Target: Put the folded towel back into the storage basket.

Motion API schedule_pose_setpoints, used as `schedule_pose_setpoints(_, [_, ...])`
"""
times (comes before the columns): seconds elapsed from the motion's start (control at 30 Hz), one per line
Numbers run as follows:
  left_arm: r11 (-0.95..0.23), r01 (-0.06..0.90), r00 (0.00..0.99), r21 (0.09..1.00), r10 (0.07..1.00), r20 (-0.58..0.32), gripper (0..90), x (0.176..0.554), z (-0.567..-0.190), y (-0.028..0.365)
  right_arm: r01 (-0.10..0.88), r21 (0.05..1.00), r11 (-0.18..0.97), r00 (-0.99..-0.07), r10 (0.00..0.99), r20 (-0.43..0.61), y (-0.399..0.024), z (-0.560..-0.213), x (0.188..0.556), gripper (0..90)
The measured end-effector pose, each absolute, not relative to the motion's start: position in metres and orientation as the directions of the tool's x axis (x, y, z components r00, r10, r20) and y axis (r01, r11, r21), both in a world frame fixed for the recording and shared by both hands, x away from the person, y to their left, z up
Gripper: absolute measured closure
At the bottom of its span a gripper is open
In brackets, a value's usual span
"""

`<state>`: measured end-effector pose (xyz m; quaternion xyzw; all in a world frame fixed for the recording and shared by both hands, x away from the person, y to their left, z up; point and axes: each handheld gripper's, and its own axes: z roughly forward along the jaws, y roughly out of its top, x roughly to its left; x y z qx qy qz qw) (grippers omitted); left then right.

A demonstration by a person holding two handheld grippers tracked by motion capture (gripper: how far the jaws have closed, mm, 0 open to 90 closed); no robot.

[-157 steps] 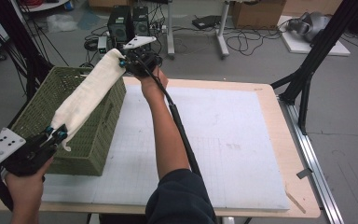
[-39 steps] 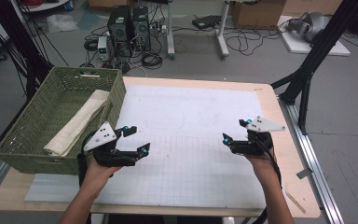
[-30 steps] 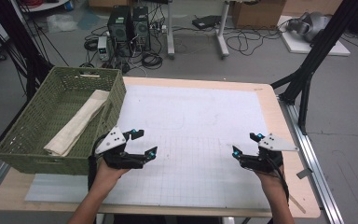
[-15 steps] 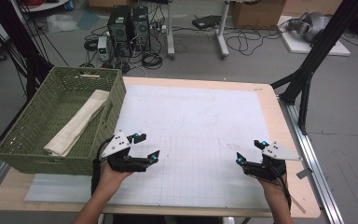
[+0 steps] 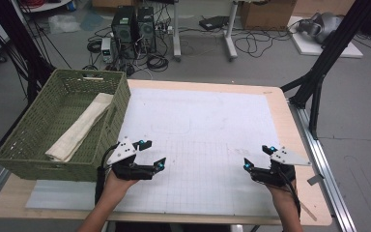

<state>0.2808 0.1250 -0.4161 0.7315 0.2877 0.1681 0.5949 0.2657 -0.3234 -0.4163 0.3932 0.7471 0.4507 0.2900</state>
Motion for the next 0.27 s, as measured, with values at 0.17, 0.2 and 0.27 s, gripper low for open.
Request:
schedule_pose_setpoints(0.17, [-0.128,0.221,0.777,0.967,0.622,-0.095,19.9,0.2809,-0.4169,0.1253,0.325,0.902,0.285,-0.524,0.848,-0.079,-0.3249,-0.4166,0.2657,17.3])
schedule_pose_setpoints(0.2, [-0.128,0.221,0.776,0.967,0.624,-0.095,19.9,0.281,-0.4172,0.1253,0.323,0.902,0.286,-0.524,0.848,-0.082,-0.3251,-0.4165,0.2659,17.3])
schedule_pose_setpoints(0.27, [-0.129,0.222,0.775,0.967,0.625,-0.095,19.8,0.2815,-0.4178,0.1253,0.323,0.903,0.285,-0.524,0.848,-0.081,-0.3252,-0.4164,0.2661,17.3])
